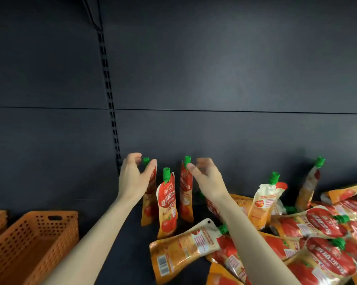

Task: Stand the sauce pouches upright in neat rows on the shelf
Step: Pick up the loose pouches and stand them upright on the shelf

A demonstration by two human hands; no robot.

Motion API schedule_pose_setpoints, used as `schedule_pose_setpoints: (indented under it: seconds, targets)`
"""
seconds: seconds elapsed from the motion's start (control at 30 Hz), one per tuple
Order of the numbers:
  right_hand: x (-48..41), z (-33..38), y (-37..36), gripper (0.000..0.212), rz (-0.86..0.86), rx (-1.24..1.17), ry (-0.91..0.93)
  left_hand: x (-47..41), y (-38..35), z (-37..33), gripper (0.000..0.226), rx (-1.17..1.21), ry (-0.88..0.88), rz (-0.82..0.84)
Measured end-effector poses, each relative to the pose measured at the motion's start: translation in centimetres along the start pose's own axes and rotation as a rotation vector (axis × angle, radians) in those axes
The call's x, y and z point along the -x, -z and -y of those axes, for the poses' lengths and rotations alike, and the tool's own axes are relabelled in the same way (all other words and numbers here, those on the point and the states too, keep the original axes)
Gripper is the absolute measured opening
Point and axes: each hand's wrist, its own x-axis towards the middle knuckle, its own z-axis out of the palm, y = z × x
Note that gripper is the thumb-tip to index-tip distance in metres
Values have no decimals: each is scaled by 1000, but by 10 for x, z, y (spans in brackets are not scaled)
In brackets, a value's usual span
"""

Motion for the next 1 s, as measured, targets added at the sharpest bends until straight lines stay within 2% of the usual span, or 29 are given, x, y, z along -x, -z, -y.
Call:
schedule_pose_setpoints:
  seconds: [0.13,0.3,0.4,0.5,0.63,1.0]
  targets:
    - [-14,-1,-14,39,-10,-97,-57,-5,-8,6,35,101,5,-28]
    - [-23,-6,-20,29,-45,-39,-5,-7,-10,15,20,197,-71,-69]
    - [-27,-7,-16,26,-33,-58,22,-14,-9,18,18,261,-78,11]
    - [-29,-6,-11,29,28,-55,16,-21,-6,18,13,317,-70,193]
    - [-29,-7,-4,20,95,-73,32,-29,-1,18,18,275,-79,365]
    - [-32,-10,6,31,142,-35,75,-27,-6,19,20,322,-16,368]
